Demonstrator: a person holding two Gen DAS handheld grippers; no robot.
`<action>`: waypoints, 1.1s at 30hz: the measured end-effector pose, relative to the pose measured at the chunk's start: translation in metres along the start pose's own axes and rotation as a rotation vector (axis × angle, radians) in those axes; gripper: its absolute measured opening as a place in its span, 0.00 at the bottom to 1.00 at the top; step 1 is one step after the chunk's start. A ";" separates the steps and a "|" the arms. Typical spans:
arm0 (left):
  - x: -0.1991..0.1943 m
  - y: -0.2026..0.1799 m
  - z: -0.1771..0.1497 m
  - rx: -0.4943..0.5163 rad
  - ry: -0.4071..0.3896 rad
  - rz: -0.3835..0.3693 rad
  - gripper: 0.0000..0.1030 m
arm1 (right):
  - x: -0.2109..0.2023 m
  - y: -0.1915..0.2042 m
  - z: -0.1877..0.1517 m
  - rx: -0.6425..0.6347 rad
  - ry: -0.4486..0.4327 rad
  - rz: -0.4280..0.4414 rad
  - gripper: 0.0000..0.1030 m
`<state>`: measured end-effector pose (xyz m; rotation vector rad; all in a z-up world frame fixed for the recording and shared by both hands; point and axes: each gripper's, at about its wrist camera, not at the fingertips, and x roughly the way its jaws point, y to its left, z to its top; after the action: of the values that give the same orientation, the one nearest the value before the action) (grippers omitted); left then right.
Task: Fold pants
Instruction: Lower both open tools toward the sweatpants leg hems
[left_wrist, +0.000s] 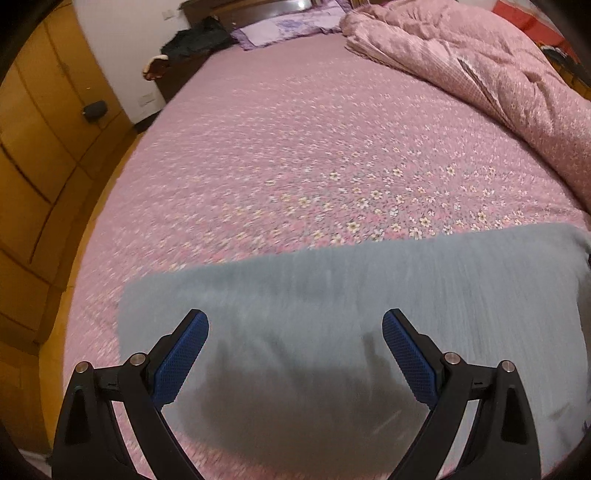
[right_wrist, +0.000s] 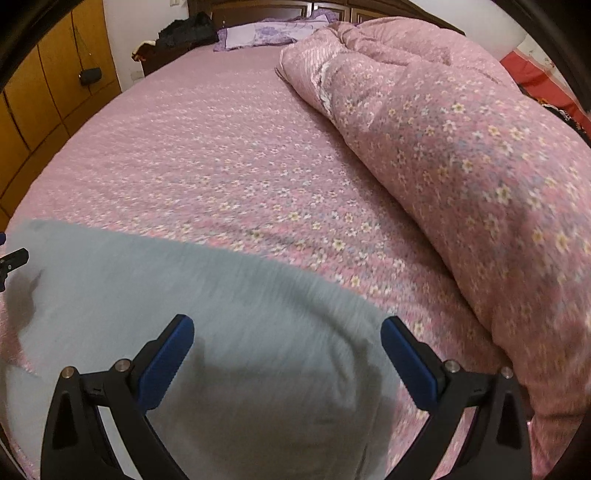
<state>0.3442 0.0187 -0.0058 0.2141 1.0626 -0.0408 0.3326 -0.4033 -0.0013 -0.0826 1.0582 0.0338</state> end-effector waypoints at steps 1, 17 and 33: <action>0.005 -0.003 0.004 0.010 0.005 -0.006 0.89 | 0.005 -0.002 0.003 -0.001 0.007 -0.004 1.00; 0.063 -0.026 0.027 0.154 0.049 -0.071 0.97 | 0.072 -0.023 0.012 -0.004 0.089 0.064 1.00; 0.084 -0.002 0.032 0.166 0.050 -0.257 0.97 | 0.086 -0.019 0.020 -0.083 0.093 0.122 1.00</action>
<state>0.4128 0.0167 -0.0646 0.2285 1.1319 -0.3577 0.3932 -0.4213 -0.0662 -0.0954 1.1539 0.1855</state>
